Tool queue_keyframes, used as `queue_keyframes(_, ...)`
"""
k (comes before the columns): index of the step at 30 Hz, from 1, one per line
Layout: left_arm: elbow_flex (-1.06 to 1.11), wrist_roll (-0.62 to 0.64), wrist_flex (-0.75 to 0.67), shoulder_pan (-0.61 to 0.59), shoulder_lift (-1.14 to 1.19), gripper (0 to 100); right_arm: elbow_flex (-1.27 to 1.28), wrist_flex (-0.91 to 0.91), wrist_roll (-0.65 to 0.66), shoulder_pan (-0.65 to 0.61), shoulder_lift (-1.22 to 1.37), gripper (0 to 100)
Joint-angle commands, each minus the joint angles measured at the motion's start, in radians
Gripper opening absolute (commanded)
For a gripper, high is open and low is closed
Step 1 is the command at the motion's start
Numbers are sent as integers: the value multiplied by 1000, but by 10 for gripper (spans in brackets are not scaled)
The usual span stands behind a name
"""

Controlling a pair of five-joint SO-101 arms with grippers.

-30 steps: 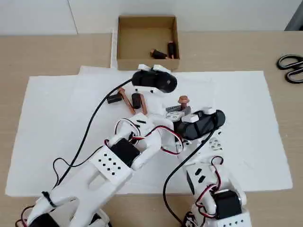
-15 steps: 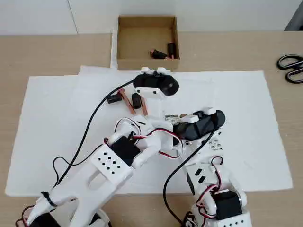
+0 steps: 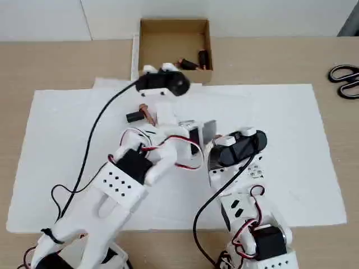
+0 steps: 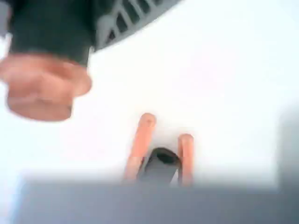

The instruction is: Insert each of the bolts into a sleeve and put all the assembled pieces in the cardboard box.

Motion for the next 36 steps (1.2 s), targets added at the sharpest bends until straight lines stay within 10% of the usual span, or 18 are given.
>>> queue_keyframes(1, -56, -2, 17, -32, -15, 173, -12, -19, -5, -2, -15, 3)
queue_keyframes(18, -424, -123, 523, -546, -80, 173, -236, -18, 129, 131, 116, 2)
queue_keyframes(36, -421, -123, 643, -574, -84, 172, -1639, -27, 129, 173, 1643, 2)
